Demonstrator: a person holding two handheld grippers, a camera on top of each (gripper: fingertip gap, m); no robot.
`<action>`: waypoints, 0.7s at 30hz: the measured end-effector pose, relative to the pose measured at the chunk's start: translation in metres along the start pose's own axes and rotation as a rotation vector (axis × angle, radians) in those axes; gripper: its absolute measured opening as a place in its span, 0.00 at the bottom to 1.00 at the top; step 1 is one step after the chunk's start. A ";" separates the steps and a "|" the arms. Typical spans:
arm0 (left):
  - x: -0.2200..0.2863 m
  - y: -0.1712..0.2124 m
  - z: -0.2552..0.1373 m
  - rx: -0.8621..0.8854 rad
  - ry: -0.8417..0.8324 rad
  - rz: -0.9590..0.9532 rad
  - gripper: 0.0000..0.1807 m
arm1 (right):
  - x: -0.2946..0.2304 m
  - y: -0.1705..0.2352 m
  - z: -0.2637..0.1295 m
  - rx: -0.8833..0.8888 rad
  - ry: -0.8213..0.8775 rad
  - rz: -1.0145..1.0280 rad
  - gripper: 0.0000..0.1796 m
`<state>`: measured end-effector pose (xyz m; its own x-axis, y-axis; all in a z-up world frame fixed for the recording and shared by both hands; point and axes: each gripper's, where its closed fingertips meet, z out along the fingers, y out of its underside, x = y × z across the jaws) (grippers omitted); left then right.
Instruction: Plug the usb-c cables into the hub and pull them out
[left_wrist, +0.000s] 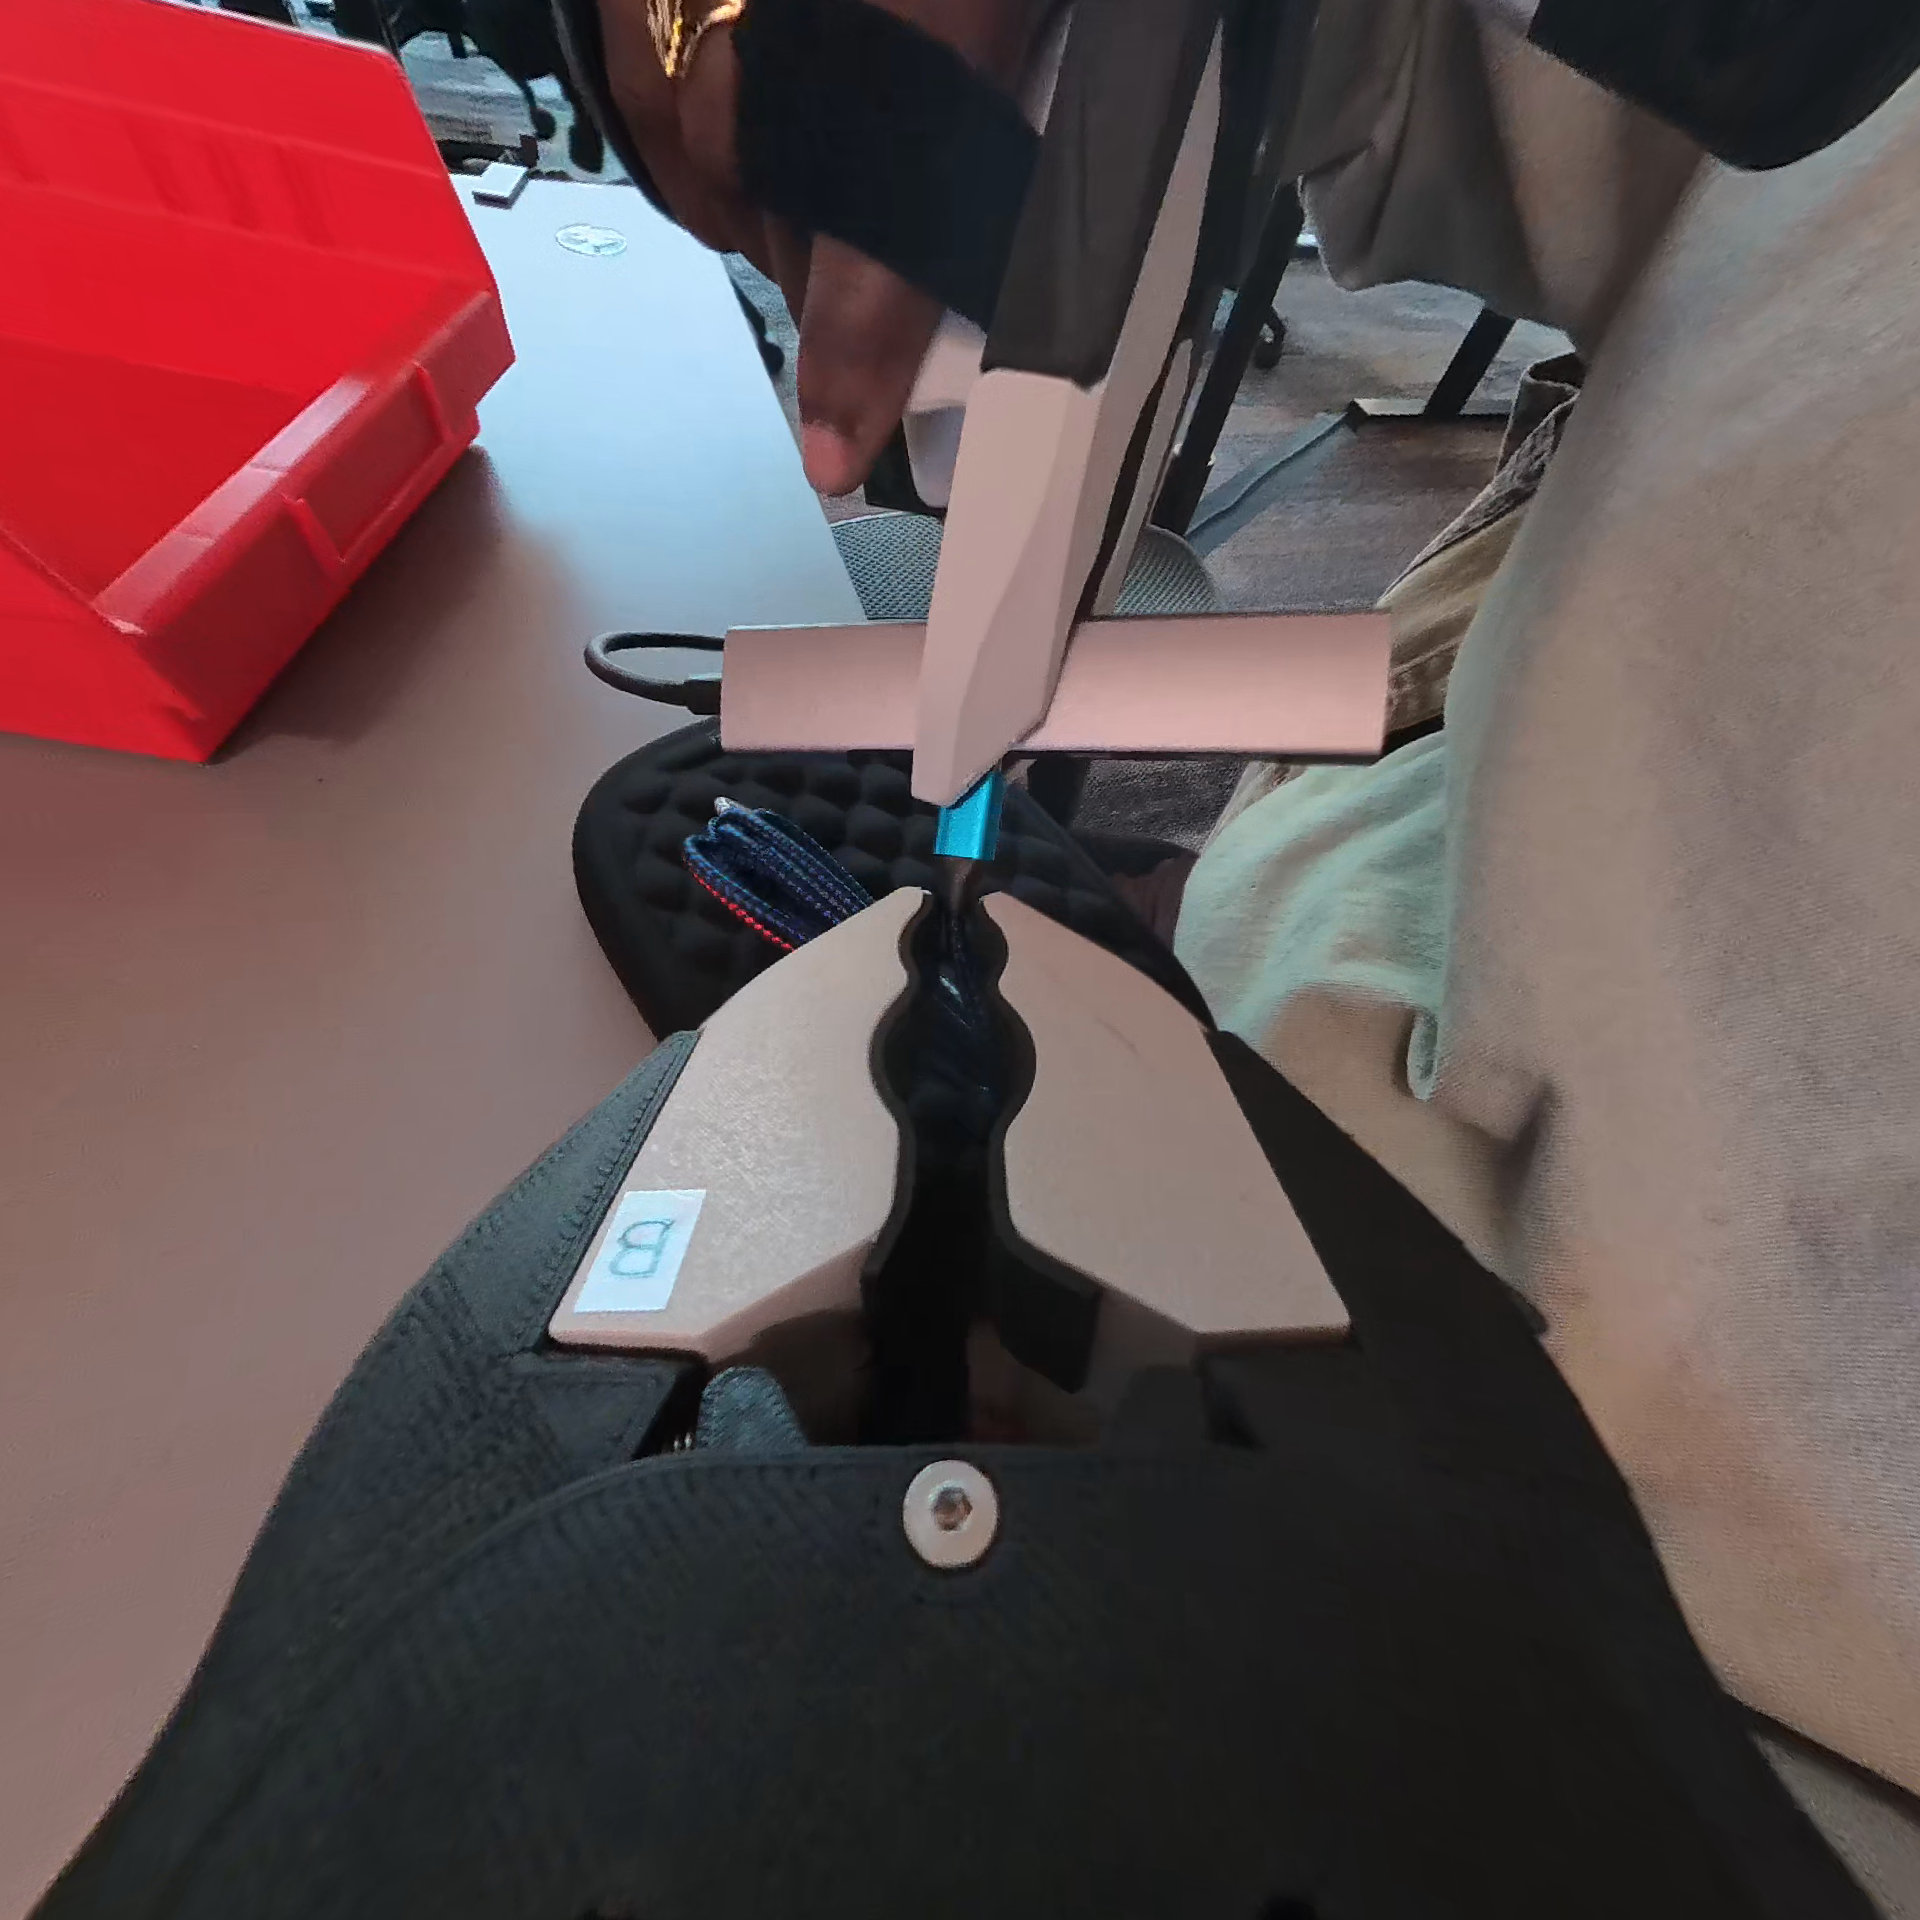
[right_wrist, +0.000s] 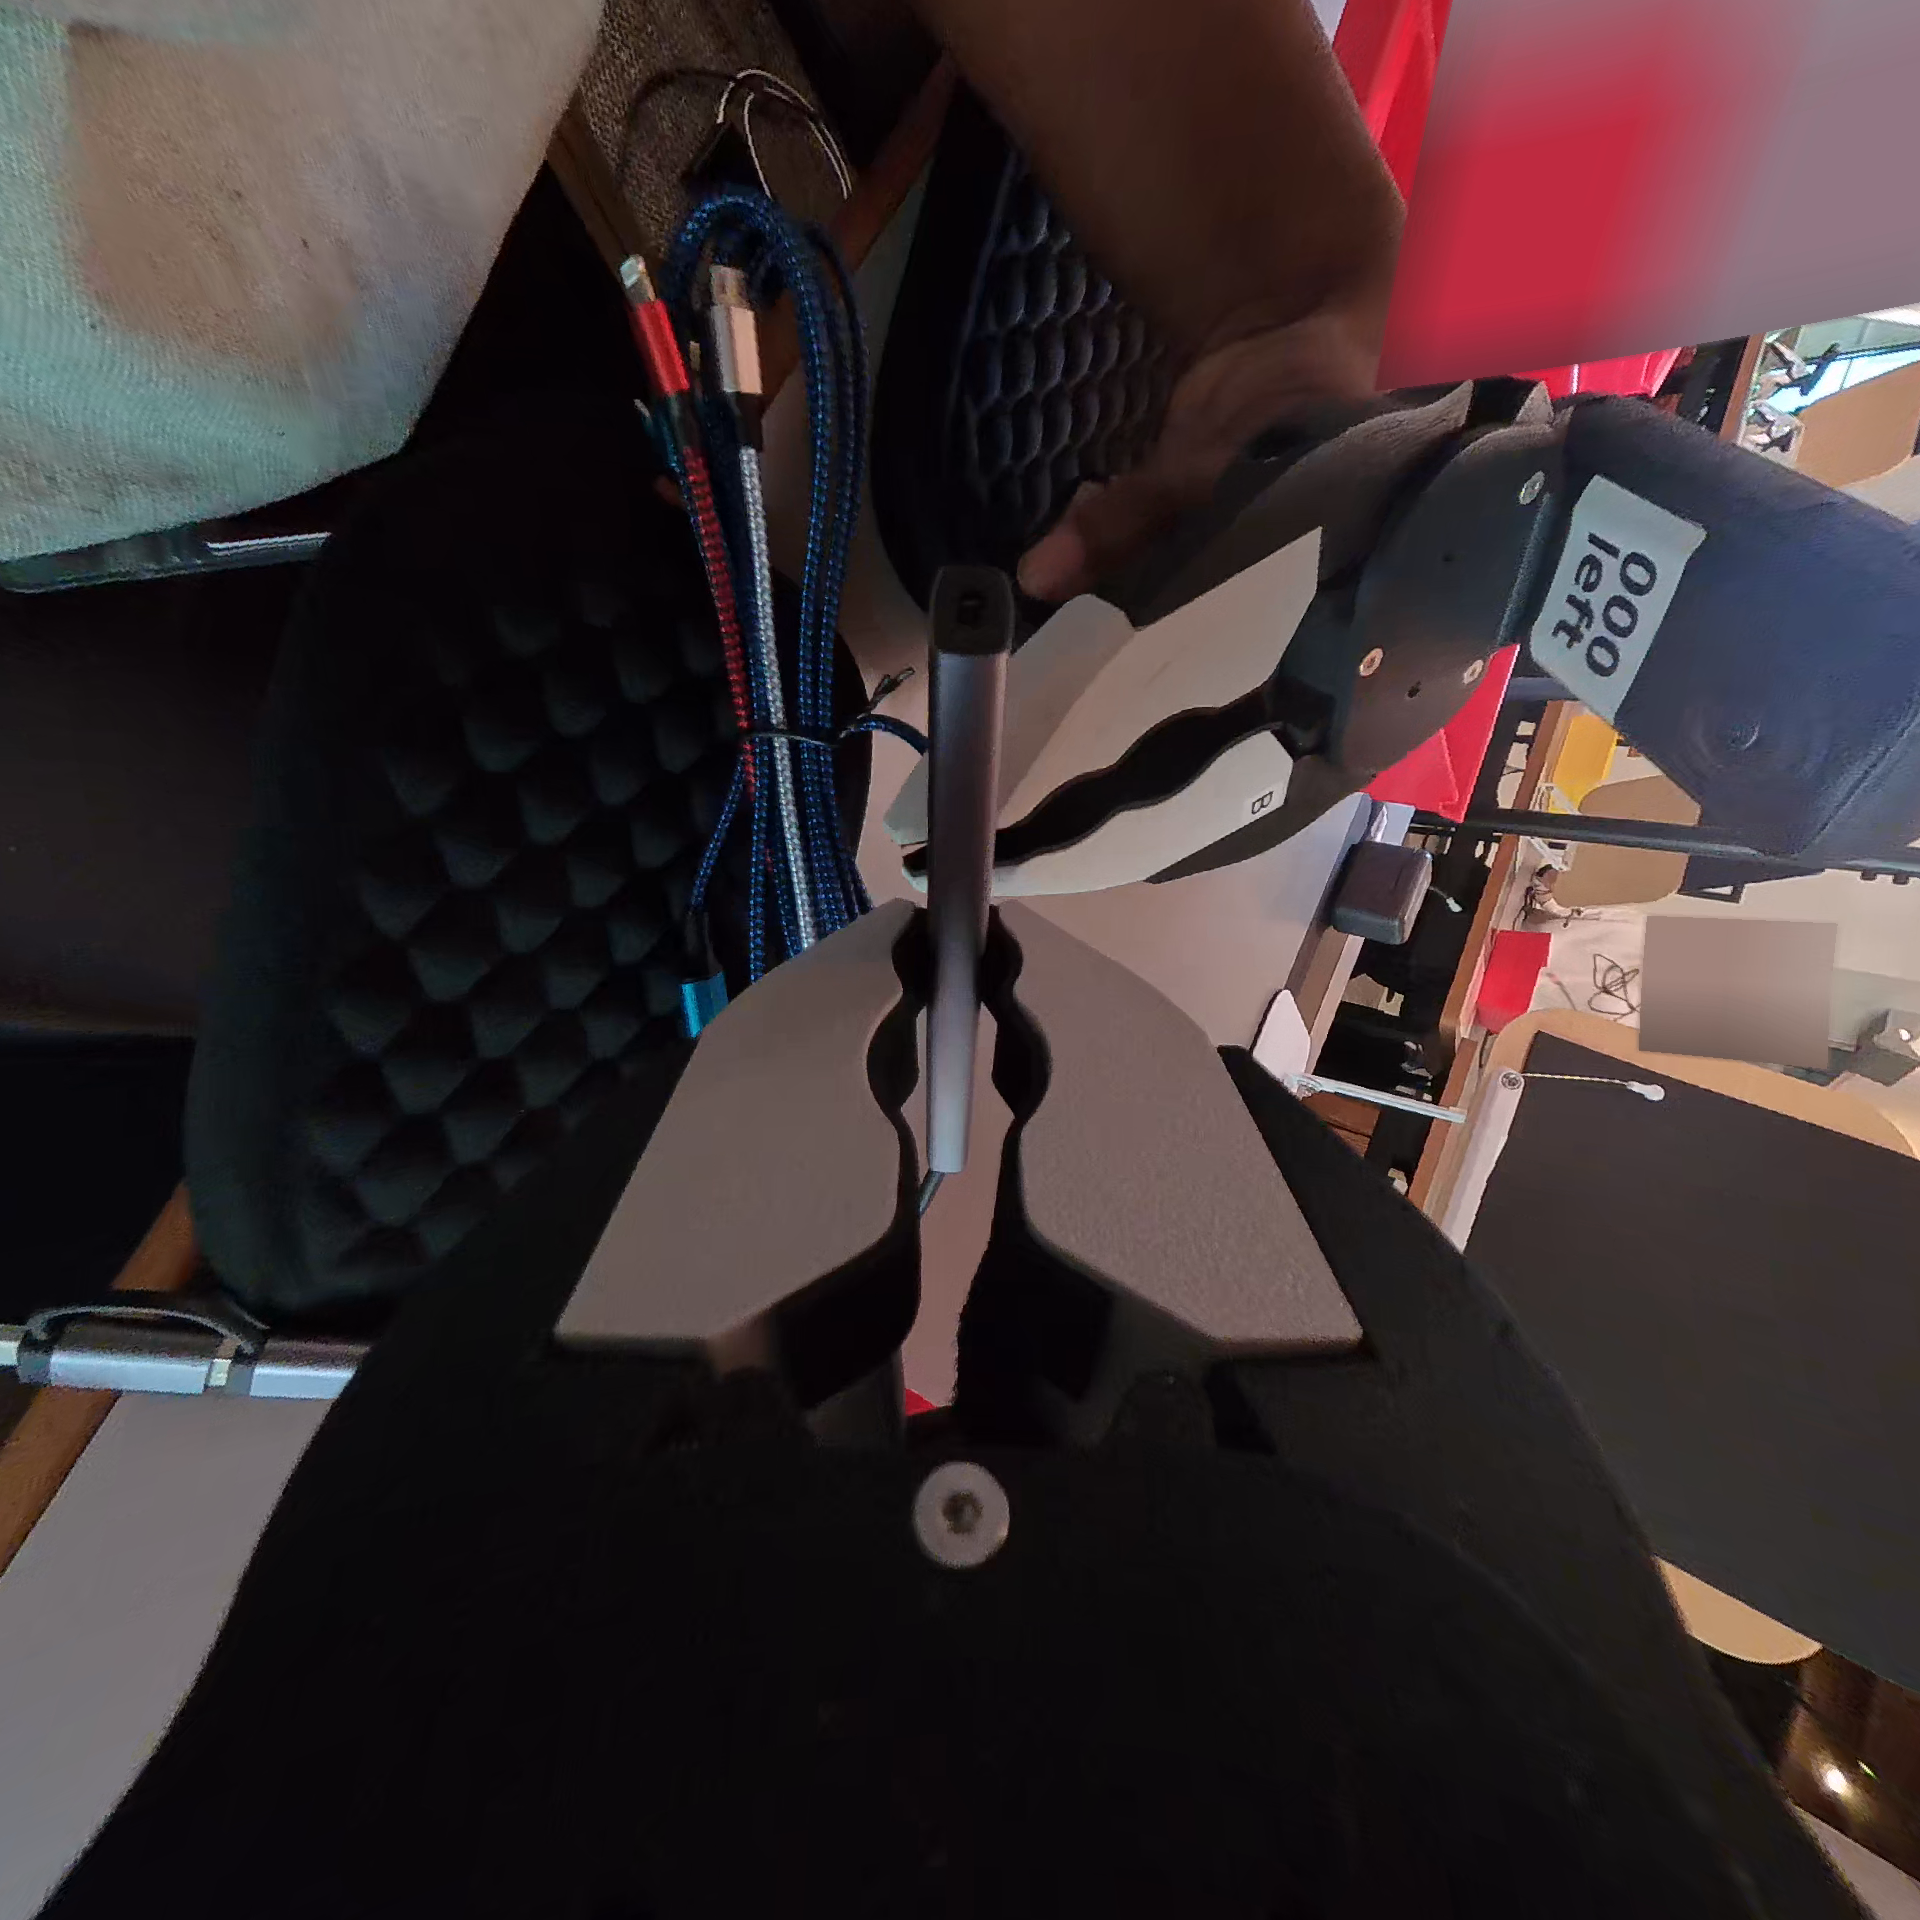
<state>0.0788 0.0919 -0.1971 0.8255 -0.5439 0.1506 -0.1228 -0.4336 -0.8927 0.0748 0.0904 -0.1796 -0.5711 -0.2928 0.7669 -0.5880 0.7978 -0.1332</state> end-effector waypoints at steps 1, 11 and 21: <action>0.000 0.000 0.000 -0.003 -0.001 0.009 0.03 | 0.000 0.000 0.000 0.003 -0.001 0.004 0.05; -0.001 0.000 0.009 -0.013 0.010 0.007 0.02 | -0.008 -0.012 -0.001 0.058 -0.015 0.020 0.05; 0.011 0.003 0.009 -0.009 0.082 0.064 0.03 | -0.013 -0.004 0.002 0.041 0.013 -0.027 0.05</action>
<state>0.0922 0.0911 -0.2019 0.7680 -0.6275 0.1279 -0.1793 -0.4025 -0.8977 0.0835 0.0899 -0.1901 -0.5475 -0.3069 0.7785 -0.6264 0.7672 -0.1380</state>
